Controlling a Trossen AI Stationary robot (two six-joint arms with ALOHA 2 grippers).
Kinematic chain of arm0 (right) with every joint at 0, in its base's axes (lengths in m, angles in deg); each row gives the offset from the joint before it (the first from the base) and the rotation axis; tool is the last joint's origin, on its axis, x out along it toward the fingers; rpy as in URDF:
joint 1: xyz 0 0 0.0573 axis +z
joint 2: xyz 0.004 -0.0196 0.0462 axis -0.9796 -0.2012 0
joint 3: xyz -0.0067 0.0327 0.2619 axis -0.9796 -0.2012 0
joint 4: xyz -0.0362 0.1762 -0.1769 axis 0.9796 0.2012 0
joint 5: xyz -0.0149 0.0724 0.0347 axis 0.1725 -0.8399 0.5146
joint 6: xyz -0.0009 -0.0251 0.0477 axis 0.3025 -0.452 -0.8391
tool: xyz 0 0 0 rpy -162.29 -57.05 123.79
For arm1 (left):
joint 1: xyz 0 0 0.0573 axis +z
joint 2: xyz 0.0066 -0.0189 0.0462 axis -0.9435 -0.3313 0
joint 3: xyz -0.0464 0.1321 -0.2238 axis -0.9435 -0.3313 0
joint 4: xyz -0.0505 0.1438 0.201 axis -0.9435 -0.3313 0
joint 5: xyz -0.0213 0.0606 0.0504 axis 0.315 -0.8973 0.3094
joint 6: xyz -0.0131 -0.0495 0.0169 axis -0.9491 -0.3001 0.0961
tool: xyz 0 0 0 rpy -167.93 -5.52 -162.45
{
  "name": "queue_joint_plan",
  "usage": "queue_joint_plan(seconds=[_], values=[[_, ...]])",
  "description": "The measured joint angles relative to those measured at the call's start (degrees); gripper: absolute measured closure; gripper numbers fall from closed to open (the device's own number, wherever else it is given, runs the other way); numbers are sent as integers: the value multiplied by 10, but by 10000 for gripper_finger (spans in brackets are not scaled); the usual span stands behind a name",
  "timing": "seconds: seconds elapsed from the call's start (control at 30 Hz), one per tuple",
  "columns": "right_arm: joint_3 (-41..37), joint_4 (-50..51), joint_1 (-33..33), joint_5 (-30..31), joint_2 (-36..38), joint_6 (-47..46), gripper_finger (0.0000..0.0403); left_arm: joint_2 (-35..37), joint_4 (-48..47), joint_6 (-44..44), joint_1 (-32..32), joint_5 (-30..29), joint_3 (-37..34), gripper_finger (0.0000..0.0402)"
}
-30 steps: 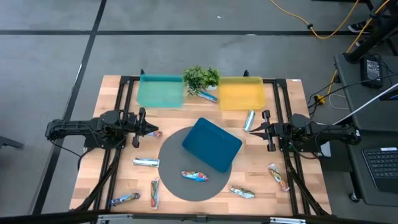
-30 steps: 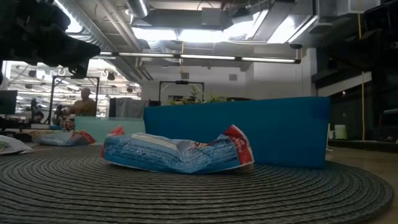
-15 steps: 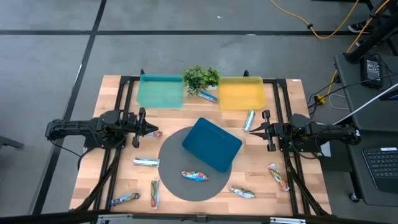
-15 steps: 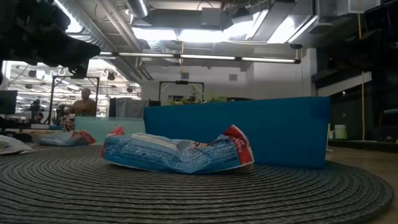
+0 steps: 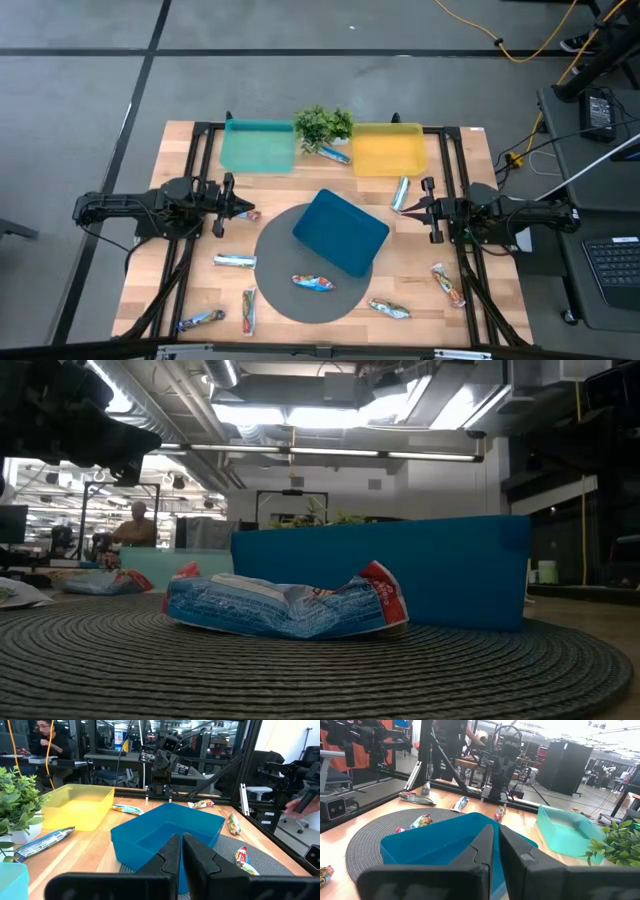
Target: Pick and place Granola Bars by type
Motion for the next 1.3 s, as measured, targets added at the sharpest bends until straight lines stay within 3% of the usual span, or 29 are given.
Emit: queue_joint_plan(seconds=[1.17,1.3], values=[[0,-28,0,0,0,-63,370,0,16,30,0,-24,0,392],[0,-39,0,58,0,-137,370,0,36,-13,0,-36,0,393]])
